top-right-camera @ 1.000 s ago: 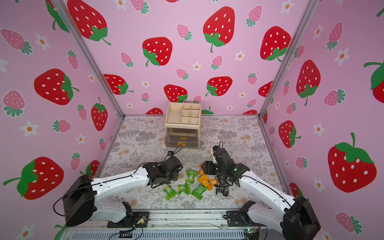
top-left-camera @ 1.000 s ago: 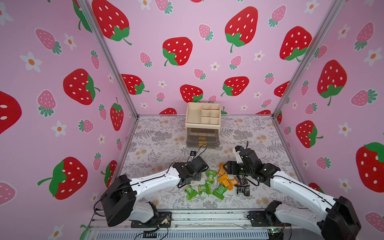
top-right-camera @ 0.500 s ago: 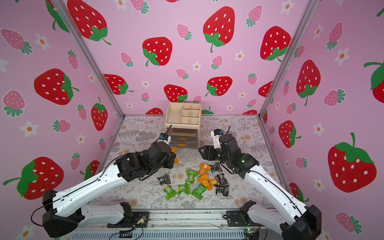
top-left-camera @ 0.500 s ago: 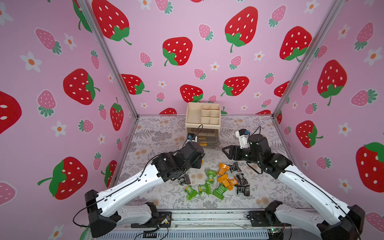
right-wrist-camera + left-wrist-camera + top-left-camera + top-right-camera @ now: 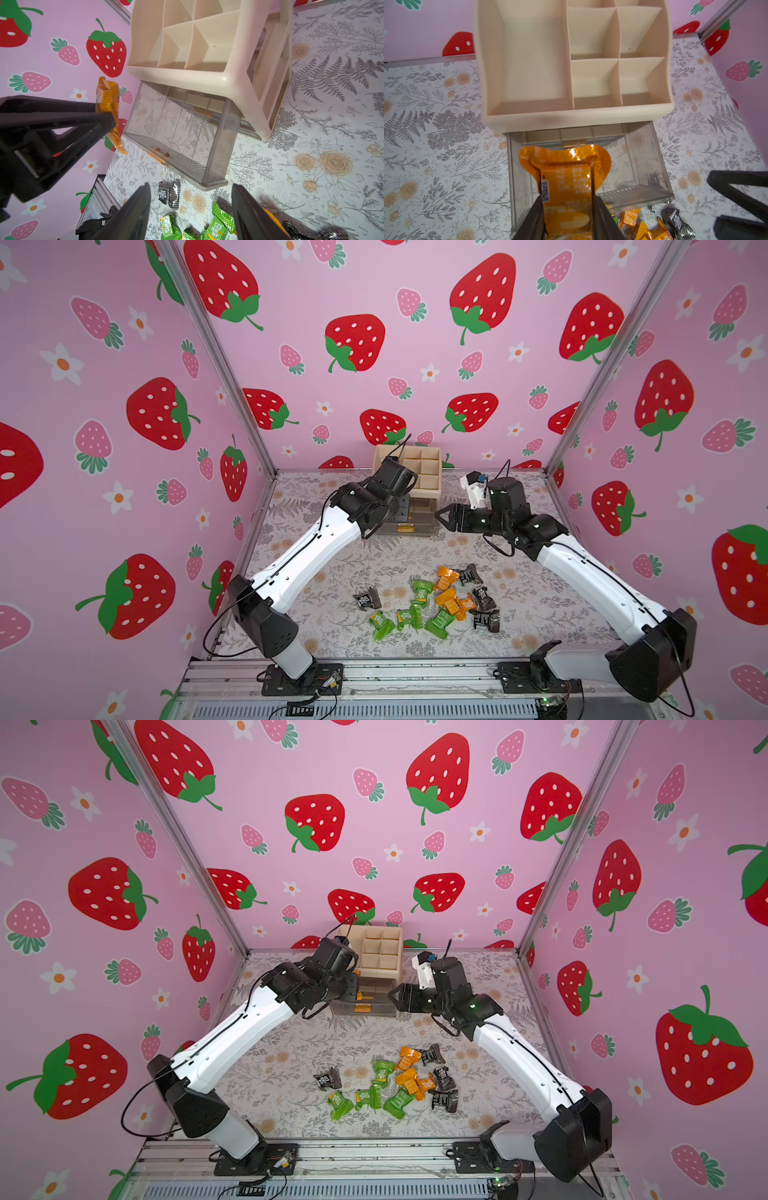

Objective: Place the cookies into the drawer by color
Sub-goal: Pick up the cookie at the center of the board, then place the cookie in the drawer.

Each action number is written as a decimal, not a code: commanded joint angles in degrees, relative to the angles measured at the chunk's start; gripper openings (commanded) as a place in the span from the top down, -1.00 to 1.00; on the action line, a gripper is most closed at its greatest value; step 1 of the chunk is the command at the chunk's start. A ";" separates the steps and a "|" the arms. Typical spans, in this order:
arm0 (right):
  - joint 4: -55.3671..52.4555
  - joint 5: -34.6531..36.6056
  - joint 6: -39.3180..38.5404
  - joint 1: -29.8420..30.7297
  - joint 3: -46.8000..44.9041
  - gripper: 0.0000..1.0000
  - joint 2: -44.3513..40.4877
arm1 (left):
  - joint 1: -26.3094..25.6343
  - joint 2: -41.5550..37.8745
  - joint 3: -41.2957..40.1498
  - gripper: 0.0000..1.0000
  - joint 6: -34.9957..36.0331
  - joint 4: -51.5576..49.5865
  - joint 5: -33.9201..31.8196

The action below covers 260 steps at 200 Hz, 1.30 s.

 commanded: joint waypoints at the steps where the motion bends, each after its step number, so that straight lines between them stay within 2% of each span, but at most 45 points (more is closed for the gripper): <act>1: -0.83 -1.48 -1.61 -0.78 2.15 -0.33 1.19 | 1.58 2.10 3.87 0.34 2.08 -2.99 1.73; 68: -0.04 -1.78 -2.29 -0.91 3.17 -0.33 3.37 | 5.25 6.52 1.01 0.39 1.40 -1.19 5.07; 100: -0.38 -1.75 -2.78 -0.92 3.33 -0.32 3.93 | 5.99 11.81 5.20 0.36 2.13 -3.98 6.74; 124: -0.89 -1.29 -3.23 -1.04 3.06 -0.33 3.65 | 5.98 14.18 5.21 0.35 2.09 -3.65 7.57; 194: -1.54 -0.76 -3.34 -1.23 2.46 -0.33 2.59 | 5.19 14.77 6.18 0.31 0.90 -4.89 4.92; 221: -2.23 -0.58 -3.24 -1.23 2.62 -0.33 2.27 | 4.73 13.73 7.29 0.21 -0.46 -7.30 2.37; 234: -2.59 -0.61 -3.24 -1.22 2.54 -0.34 1.92 | 4.82 13.93 7.92 0.14 0.42 -7.38 3.83; 260: -2.84 -0.80 -2.89 -1.23 2.56 -0.35 1.17 | 4.64 15.05 10.49 0.00 0.48 -10.16 2.28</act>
